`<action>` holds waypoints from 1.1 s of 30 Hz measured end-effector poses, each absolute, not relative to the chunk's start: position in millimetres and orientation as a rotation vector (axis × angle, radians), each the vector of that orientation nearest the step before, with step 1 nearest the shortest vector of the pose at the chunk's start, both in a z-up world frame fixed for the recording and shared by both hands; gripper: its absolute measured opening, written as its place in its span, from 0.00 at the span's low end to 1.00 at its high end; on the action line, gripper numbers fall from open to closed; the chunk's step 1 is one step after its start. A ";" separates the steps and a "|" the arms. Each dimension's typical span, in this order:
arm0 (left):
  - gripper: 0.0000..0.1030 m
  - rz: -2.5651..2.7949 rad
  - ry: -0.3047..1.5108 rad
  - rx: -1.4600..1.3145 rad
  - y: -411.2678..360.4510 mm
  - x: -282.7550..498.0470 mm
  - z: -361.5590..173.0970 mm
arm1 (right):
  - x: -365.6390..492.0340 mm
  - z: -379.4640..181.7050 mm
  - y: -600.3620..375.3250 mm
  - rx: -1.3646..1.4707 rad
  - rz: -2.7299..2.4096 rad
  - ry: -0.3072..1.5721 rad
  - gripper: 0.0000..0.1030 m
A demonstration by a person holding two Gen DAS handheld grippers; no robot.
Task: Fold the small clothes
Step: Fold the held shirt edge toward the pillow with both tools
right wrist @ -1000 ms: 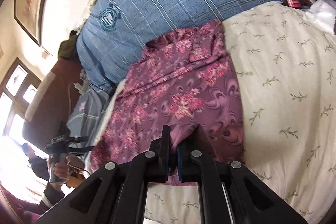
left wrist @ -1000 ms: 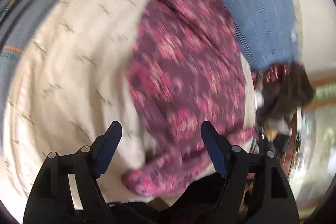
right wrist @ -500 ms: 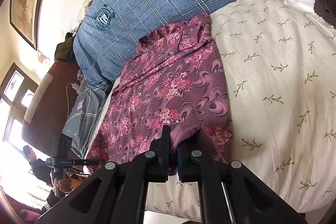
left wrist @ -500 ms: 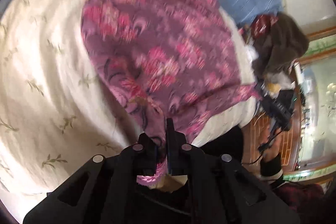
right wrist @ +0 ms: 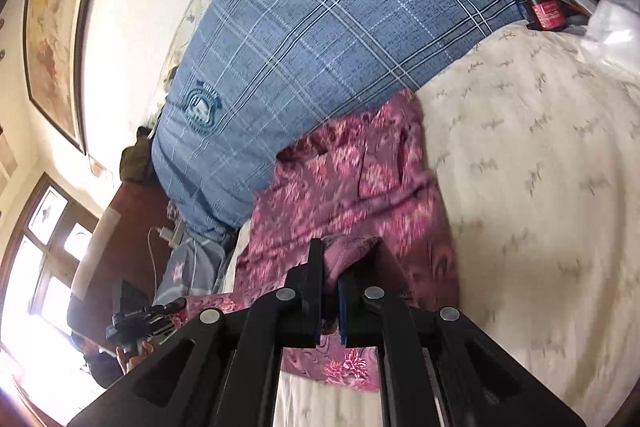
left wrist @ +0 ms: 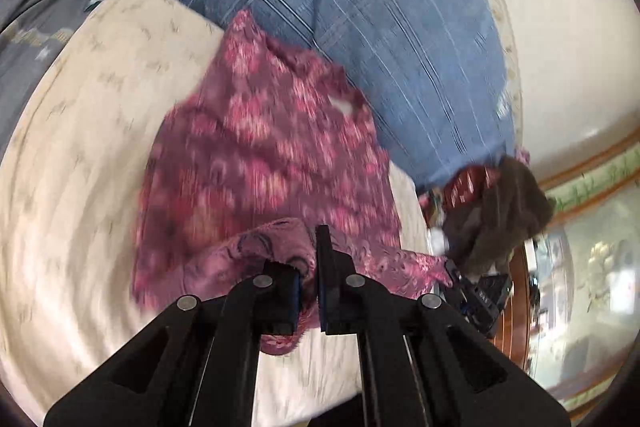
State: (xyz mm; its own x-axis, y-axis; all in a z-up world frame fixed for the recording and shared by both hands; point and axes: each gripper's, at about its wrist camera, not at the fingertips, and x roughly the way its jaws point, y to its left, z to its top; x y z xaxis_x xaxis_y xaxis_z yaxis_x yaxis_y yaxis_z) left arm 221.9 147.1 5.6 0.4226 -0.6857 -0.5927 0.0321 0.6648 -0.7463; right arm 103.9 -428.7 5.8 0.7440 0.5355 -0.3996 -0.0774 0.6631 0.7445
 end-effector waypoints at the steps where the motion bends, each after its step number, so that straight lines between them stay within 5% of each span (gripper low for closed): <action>1: 0.04 -0.501 1.043 -0.735 145.8 239.7 5.2 | 115.9 5.7 -429.9 0.780 0.367 0.646 0.05; 10: 0.04 -0.391 1.042 -0.792 134.4 385.5 -24.7 | 248.1 -20.8 -440.2 0.882 0.260 0.644 0.05; 16: 0.06 -0.387 1.203 -1.022 147.6 429.2 -65.0 | 292.9 -48.1 -445.3 0.921 0.149 0.799 0.11; 18: 0.13 -0.446 1.143 -1.064 156.0 426.6 -51.4 | 285.7 -38.8 -449.2 0.921 0.200 0.737 0.14; 20: 0.39 -0.441 1.091 -1.104 161.5 427.9 -38.7 | 287.2 -35.7 -451.8 0.955 0.247 0.714 0.23; 23: 0.71 -0.308 1.020 -1.135 174.1 430.2 -23.4 | 297.0 -29.0 -454.6 0.991 0.244 0.702 0.24; 33: 0.76 -0.367 1.193 -0.686 141.6 410.1 -24.2 | 284.5 -28.5 -452.6 0.768 0.100 0.792 0.36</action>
